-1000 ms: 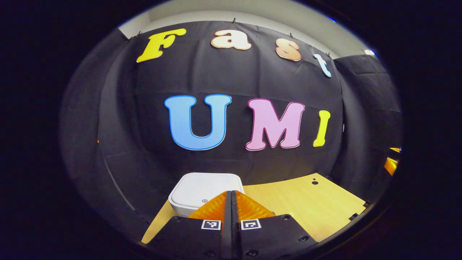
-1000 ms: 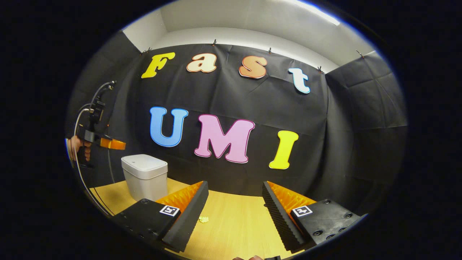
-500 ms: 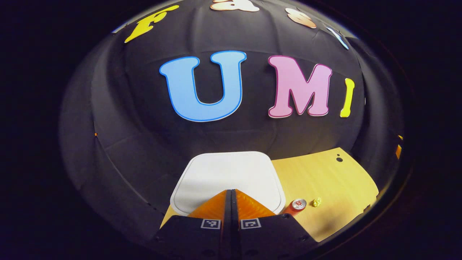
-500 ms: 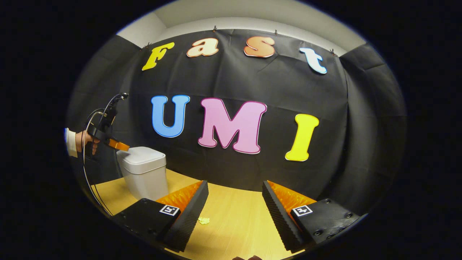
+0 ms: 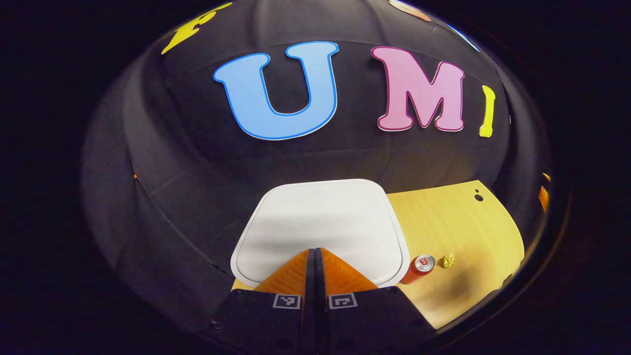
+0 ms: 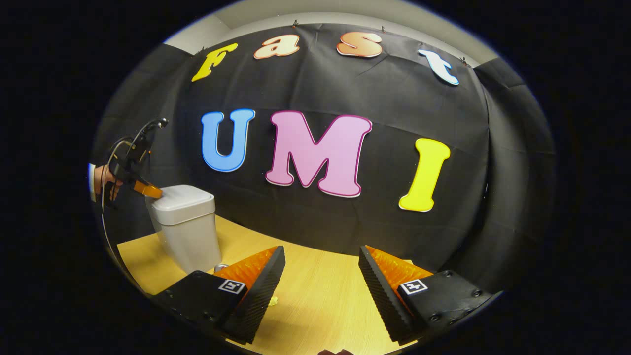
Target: Press the lid of the desktop garbage bin to open it, pick up the crumpled paper on the desktop and throw it into the bin, then pick up the pop can on the desktop and drop it into the bin, and finally close the garbage bin lid.
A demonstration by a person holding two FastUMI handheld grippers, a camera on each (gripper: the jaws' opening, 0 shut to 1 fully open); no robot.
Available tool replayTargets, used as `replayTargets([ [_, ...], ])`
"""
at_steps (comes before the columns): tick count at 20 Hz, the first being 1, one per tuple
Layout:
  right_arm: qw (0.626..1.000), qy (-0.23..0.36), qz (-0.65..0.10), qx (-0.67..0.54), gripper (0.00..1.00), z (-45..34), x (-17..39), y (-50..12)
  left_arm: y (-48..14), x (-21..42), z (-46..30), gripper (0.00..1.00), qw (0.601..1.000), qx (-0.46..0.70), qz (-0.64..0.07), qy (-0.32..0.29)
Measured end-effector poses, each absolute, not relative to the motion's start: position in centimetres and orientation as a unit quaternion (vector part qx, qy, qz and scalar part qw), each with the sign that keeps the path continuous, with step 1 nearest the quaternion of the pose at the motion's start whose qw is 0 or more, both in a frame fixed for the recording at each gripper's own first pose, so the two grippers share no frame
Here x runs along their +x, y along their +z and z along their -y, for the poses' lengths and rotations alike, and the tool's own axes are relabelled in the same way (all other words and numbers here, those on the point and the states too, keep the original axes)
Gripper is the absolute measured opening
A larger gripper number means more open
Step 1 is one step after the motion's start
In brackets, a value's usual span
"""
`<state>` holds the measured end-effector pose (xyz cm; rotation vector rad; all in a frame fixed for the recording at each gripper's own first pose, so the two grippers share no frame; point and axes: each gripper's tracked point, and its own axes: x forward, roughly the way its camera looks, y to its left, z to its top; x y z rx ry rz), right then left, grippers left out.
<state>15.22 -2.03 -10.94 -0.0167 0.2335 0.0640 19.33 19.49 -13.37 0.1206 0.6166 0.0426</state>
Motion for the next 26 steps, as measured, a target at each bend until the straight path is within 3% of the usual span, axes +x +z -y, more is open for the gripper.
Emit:
replayTargets([
  [11, 0.965, 0.075, -0.250, 0.014, 0.98, -5.3, 17.7, -20.1, -11.3, 20.2, -19.7, 0.06, 0.963, 0.077, -0.259, -0.005],
  [17, 0.950, 0.091, -0.297, 0.005, 0.98, -7.3, 18.9, -25.2, -5.8, 20.3, -19.9, 0.06, 0.978, 0.106, -0.179, -0.006],
  [26, 0.918, 0.101, -0.384, 0.011, 0.99, -8.7, 19.7, -33.4, -1.7, 15.0, -20.0, 0.06, 0.987, 0.092, -0.134, 0.001],
])
